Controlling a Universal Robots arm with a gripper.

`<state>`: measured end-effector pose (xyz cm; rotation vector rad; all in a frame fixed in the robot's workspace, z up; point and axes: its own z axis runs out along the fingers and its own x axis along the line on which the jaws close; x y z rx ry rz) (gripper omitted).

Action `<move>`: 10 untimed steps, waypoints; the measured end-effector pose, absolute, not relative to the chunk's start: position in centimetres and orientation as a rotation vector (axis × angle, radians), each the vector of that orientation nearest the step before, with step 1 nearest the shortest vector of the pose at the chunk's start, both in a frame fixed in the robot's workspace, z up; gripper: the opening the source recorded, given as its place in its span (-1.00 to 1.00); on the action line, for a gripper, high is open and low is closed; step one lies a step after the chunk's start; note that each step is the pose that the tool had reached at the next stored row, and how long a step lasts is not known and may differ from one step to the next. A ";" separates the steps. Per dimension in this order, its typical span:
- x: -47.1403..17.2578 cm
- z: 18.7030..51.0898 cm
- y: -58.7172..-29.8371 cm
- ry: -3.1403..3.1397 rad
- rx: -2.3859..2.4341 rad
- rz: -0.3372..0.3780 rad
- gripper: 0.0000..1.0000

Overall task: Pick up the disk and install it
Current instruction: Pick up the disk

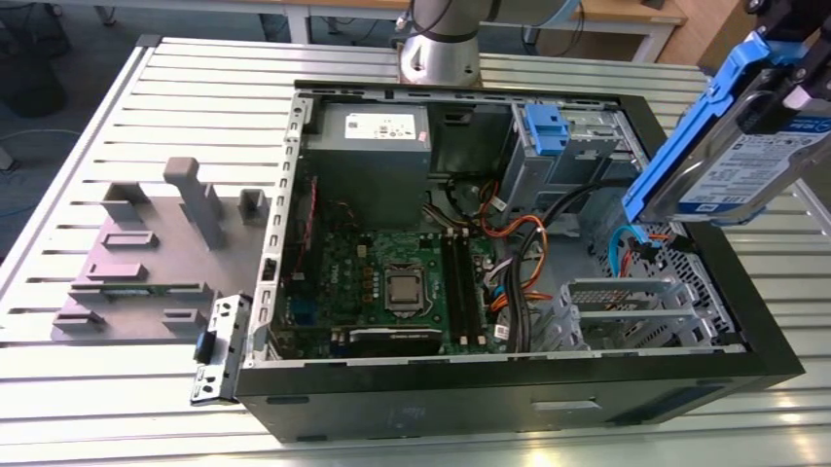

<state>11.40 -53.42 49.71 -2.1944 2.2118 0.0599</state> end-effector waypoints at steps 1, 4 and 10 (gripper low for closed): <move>11.4 49.7 -53.5 2.212 -2.194 0.060 -0.26; 11.4 49.7 -53.7 2.212 -2.194 0.060 -0.26; 11.4 49.7 -54.0 2.212 -2.194 0.060 -0.26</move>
